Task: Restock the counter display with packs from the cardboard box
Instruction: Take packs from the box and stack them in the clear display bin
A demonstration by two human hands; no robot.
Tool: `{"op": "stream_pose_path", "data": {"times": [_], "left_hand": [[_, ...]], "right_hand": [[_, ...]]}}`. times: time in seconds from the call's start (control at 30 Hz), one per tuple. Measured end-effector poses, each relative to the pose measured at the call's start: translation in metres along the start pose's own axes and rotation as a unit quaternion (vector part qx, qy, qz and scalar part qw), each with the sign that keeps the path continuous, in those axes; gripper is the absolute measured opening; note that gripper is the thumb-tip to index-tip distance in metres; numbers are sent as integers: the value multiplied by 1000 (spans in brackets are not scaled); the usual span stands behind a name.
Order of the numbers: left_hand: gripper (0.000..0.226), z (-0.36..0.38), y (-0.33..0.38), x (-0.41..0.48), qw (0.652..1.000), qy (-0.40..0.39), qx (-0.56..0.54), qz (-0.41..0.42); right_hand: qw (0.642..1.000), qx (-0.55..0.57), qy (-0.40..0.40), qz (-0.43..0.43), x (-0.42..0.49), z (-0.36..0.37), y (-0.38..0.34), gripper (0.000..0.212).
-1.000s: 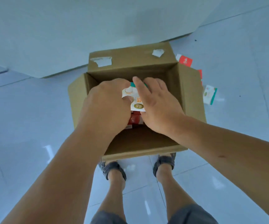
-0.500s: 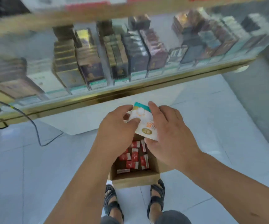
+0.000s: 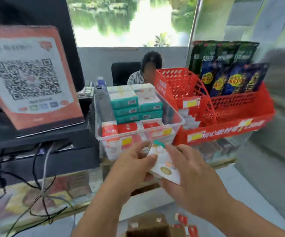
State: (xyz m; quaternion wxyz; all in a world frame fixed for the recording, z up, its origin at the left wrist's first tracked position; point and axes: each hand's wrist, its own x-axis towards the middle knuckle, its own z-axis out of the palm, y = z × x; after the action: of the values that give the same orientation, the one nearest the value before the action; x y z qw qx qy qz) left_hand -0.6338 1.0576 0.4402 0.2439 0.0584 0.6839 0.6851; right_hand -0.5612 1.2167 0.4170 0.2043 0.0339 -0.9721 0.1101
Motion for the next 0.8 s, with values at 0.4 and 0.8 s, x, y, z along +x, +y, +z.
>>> {"op": "stream_pose_path", "data": {"times": [0.4, 0.8], "left_hand": [[40, -5, 54, 24, 991, 91, -84, 56], [37, 26, 95, 79, 995, 69, 66, 5]], "right_hand": [[993, 111, 4, -41, 35, -31, -8, 79], [940, 48, 128, -313, 92, -5, 84, 43]]}}
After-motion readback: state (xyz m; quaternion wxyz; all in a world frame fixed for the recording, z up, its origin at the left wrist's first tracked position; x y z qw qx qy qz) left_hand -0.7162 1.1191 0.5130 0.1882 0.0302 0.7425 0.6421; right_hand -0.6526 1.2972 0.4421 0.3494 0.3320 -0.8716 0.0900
